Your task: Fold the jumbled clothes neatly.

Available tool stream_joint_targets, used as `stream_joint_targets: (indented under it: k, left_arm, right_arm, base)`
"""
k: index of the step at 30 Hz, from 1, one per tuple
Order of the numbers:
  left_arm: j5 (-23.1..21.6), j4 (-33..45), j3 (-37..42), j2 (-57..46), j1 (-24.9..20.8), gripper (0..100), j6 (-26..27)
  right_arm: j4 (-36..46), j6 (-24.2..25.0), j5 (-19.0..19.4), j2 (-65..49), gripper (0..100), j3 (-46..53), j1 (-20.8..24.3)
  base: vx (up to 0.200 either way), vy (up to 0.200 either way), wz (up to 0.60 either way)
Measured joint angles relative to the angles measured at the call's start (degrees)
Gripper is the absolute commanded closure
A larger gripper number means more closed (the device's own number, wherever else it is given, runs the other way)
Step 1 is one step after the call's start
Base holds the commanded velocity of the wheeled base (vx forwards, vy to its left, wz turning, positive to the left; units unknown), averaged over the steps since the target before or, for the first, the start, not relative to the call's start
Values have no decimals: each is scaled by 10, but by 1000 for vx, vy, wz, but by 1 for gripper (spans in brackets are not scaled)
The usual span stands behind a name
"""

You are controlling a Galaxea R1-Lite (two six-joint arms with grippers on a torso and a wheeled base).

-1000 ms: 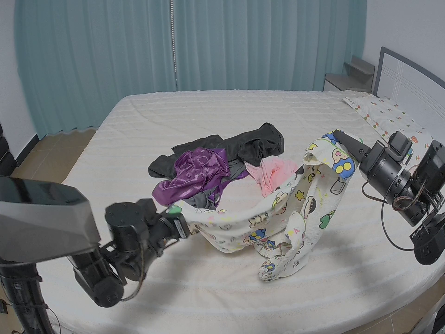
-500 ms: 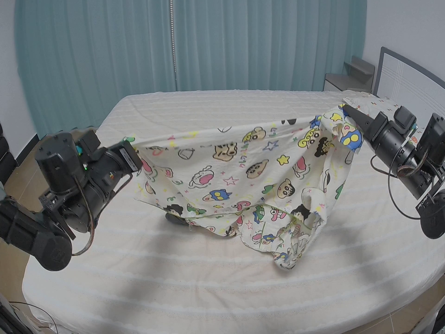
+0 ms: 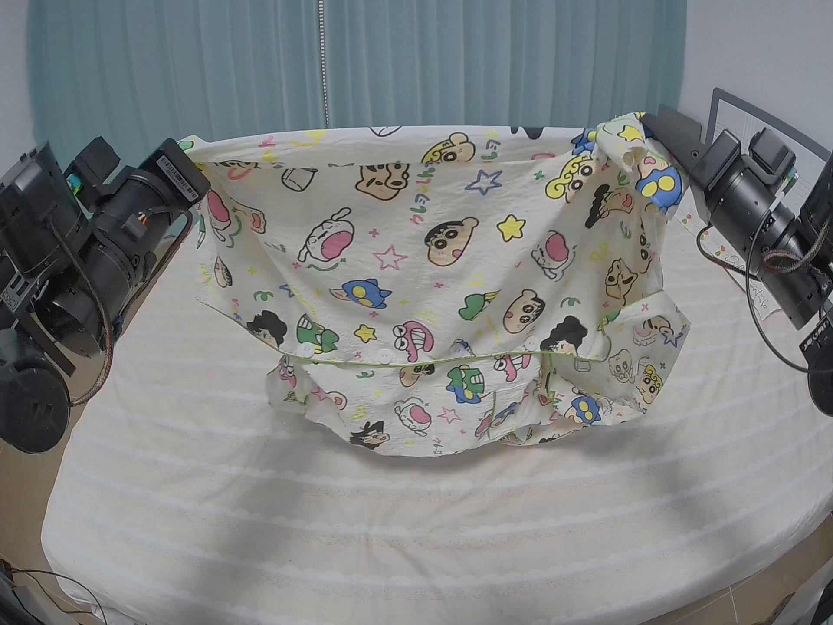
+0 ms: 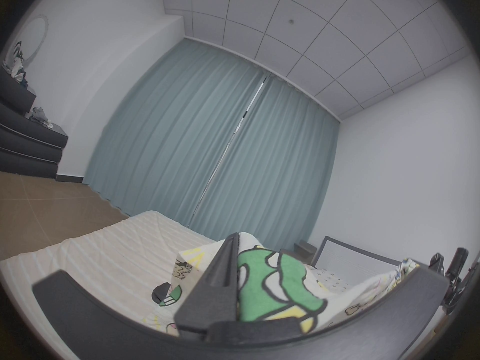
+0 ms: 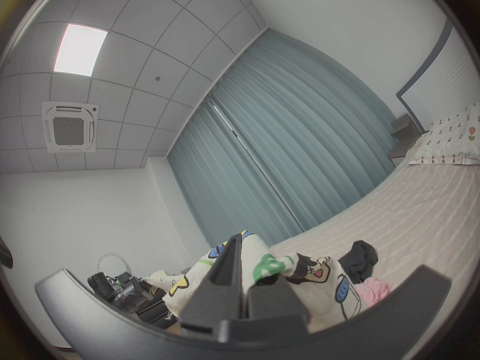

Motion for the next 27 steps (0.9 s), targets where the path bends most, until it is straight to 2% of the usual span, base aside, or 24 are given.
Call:
stream_joint_targets:
  k: [4,10,24,27]
  left_arm:
    - [2,3,45,-5,-12,100,-13]
    - [5,4,91,-6,-30,100,-39]
    - [5,3,138,1,-38,100,-53]
    - [5,3,140,4,-39,100,-54]
  right_arm:
    - [0,-6,-4,1,100,19,5]
    - [2,-9,-37,9,100,32,17]
    - [-3,-8,-40,9,100,76,26]
    - [-4,-7,-40,11,100,79,26]
  base:
    - [0,0,0]
    - [0,0,0]
    - [0,0,0]
    - [-200,0,0]
